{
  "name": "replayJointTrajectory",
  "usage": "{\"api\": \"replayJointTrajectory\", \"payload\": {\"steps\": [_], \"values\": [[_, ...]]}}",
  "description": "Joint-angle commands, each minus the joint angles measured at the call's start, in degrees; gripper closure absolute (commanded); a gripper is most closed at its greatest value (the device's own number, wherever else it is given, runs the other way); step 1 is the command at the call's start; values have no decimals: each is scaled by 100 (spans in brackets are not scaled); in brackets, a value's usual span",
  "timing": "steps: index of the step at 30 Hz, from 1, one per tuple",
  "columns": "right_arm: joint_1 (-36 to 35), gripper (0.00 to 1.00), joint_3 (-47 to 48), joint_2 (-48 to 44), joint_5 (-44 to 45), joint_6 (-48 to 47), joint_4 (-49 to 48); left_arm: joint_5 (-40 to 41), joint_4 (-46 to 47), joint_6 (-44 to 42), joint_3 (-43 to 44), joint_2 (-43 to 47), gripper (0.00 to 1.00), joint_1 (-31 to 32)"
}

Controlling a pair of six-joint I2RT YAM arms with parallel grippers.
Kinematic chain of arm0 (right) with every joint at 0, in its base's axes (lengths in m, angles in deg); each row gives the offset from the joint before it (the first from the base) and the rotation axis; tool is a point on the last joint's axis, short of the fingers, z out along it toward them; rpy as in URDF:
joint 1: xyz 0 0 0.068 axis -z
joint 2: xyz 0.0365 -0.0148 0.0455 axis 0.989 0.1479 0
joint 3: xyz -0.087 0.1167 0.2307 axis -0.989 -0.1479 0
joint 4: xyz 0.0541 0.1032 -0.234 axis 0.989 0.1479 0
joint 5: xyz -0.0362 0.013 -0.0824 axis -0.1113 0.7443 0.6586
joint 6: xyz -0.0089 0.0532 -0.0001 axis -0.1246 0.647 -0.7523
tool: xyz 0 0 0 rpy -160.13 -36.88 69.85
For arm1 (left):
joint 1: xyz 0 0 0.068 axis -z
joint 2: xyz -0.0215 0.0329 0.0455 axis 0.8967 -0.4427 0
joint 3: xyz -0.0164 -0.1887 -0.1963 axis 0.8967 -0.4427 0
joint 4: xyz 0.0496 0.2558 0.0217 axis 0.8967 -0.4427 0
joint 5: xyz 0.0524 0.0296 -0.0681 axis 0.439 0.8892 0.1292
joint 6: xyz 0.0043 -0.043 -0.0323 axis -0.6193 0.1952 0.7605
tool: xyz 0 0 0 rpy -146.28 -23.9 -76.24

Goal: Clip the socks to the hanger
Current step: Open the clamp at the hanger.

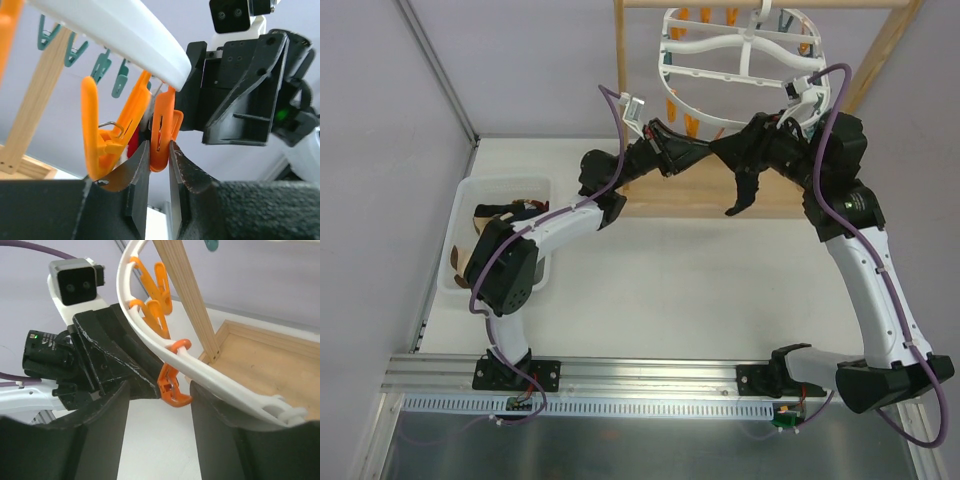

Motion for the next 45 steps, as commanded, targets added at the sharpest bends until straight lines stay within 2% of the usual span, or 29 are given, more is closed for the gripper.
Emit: {"api": "replayJointTrajectory", "payload": {"steps": [1,3,9,22,26,32,45], "values": [[-21,43,385,-149,548,376,335,405,197,-741,-191,458,88,148],[-21,39,359,-210,855,508,530,555,162,-1108,-349,581,88,235],[-38,38,210,-518,1646,930,626,1258,30,-2355,-771,907,88,552],[-179,37,254,-623,1999,1098,653,2656,-356,-4748,-1044,1294,89,1395],[-240,37,43,-772,1964,1124,355,3052,-453,-5469,-966,1285,89,1686],[-284,37,-36,-869,2131,1098,319,3333,-471,-5602,-904,1206,89,1809],[-302,38,-317,-878,2289,1133,258,3404,-401,-5488,-833,1118,89,1923]]}}
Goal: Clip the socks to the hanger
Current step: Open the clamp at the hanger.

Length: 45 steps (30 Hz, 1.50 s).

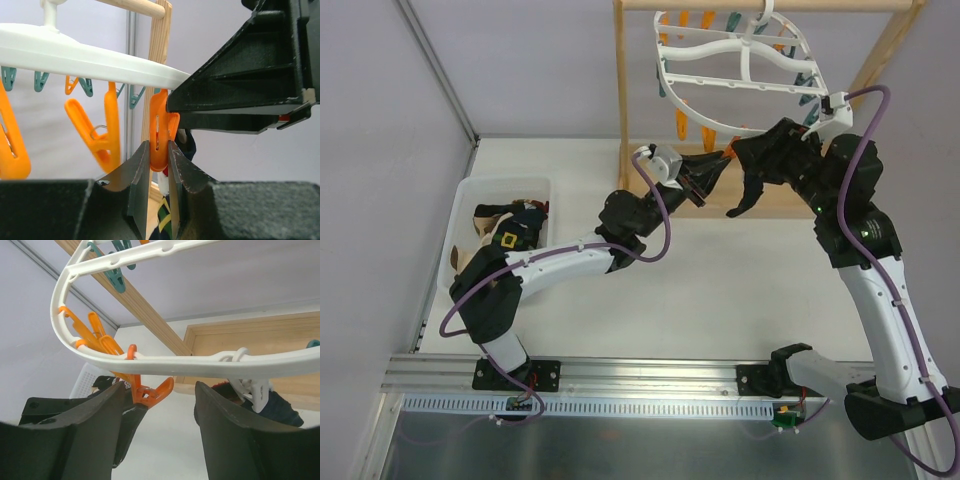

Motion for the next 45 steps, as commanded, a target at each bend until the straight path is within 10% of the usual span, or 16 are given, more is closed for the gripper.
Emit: {"api": "replayJointTrajectory", "payload": {"steps": [1,19,30,33,37,45], "values": [[-44,39,-97,-115,163,101,-391,-126,214,-22,165,124,89,155],[-132,55,-159,25,136,224,-866,-56,240,-285,262,-17,89,384],[-141,90,-123,69,145,215,-831,-65,240,-487,262,-78,88,410],[-141,96,-88,113,206,101,-718,-82,319,-435,166,-26,80,410],[-132,99,-123,95,251,-65,-664,-56,407,-138,-63,167,43,349],[-132,99,-124,104,330,-417,-647,-723,-670,1542,-1020,1476,25,-528]]}}
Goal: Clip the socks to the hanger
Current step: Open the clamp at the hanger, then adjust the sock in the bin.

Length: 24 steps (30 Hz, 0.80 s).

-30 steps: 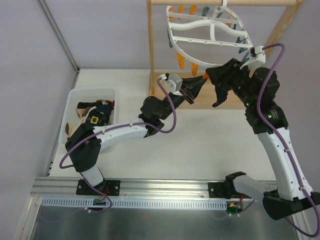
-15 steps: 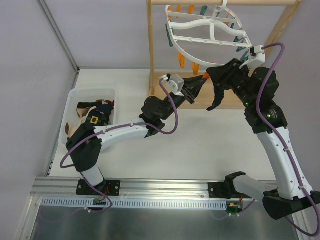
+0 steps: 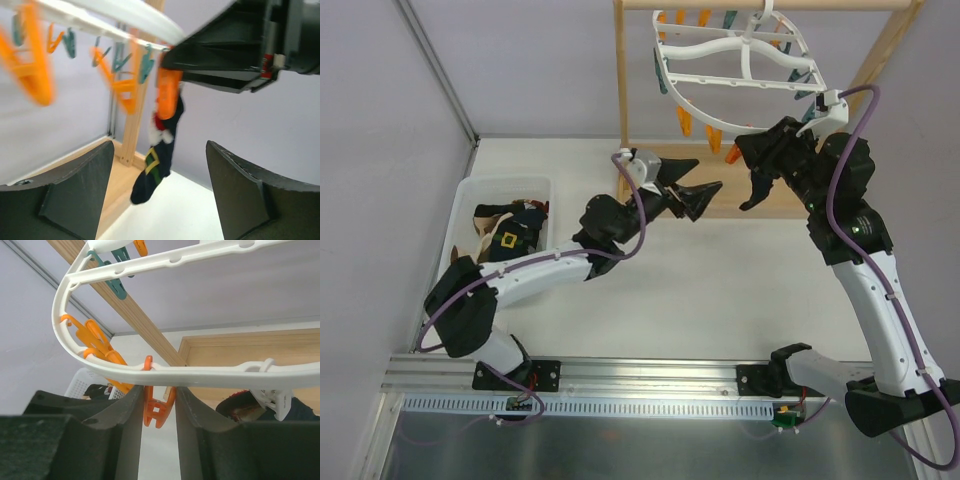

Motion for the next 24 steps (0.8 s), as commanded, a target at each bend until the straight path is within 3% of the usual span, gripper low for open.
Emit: {"api": "replayJointTrajectory", "payload": {"steps": [1,5,7,9,10,12,13,18,24], "values": [[-25,99,102,10,70,-236,-72,-666,-524,963,-332,1024,24,-486],[-25,99,137,72,78,-376,-37,-563,-2140,1754,-885,2209,23,-1101],[-25,99,146,124,122,-490,7,-449,-3388,1965,-983,2562,23,-1593],[-25,99,137,177,157,-570,7,59,-4266,1879,-1089,3055,21,-1866],[-25,99,137,195,166,-605,7,209,-4967,1861,-1124,3195,21,-2137],[-25,99,128,247,210,-675,-28,422,-5516,1983,-1325,3591,20,-2577],[-25,99,119,265,210,-693,-54,396,-5928,2167,-1518,3723,21,-3084],[-33,99,102,335,96,-720,-265,318,-6853,2406,-2011,4383,23,-4457],[-25,99,84,362,8,-746,-379,-132,-7110,2626,-2451,4094,25,-5900]]}}
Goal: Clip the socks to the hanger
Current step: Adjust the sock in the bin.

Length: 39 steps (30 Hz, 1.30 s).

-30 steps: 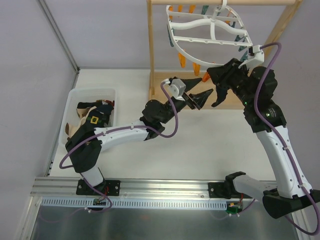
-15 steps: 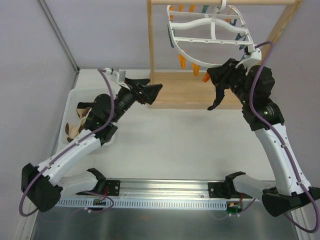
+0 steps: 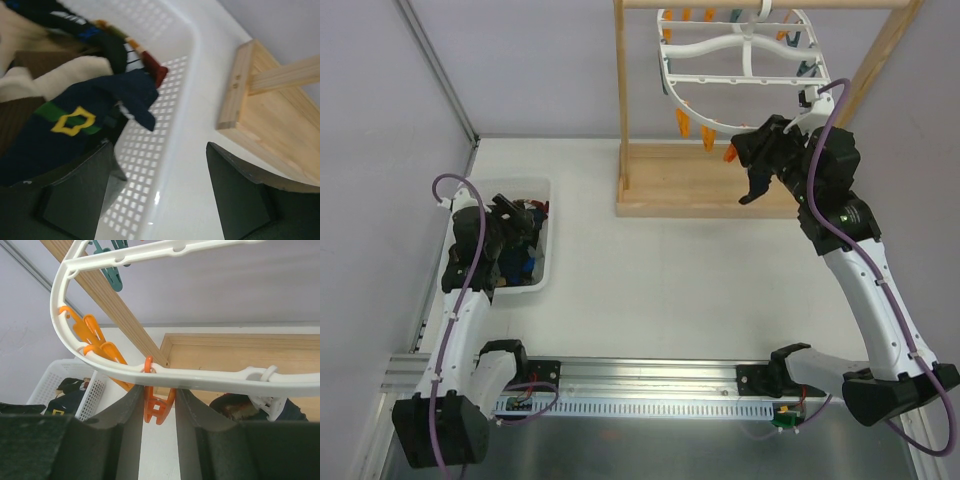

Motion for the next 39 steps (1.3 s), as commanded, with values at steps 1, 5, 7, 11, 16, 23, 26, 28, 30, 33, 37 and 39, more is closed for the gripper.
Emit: {"api": "replayJointTrajectory", "payload": {"steps": [1,5,7,11,16,23,26,28,30,33,37,39], "values": [[-31,99,84,30,-110,-51,-309,-204,-338,261,-143,-153,25,-563],[-23,99,93,30,-154,-51,-310,-38,-400,375,-178,-67,24,-705],[-31,99,84,30,-180,-25,-319,68,-575,471,-205,39,24,-749],[-23,99,32,3,-207,-7,-318,586,-1006,577,-301,364,23,-1091],[-31,99,5,3,-216,-42,-310,824,-1279,945,-626,812,24,-1627],[-23,99,49,38,-303,-51,-345,886,-1252,1210,-820,665,28,-1768],[-22,99,40,38,-295,-51,-354,860,-1226,1315,-855,471,32,-1821],[-14,99,5,12,-277,-42,-371,877,-1156,1359,-908,392,33,-1839],[-14,99,-4,12,-268,-42,-389,930,-1086,1359,-943,365,34,-1839],[-22,99,5,30,-260,-51,-398,974,-954,1377,-1004,339,34,-1847],[4,99,40,65,-260,-60,-406,1079,-507,1430,-1250,373,43,-1847],[-5,99,40,82,-251,-86,-415,1115,-287,1482,-1338,356,46,-1839]]}}
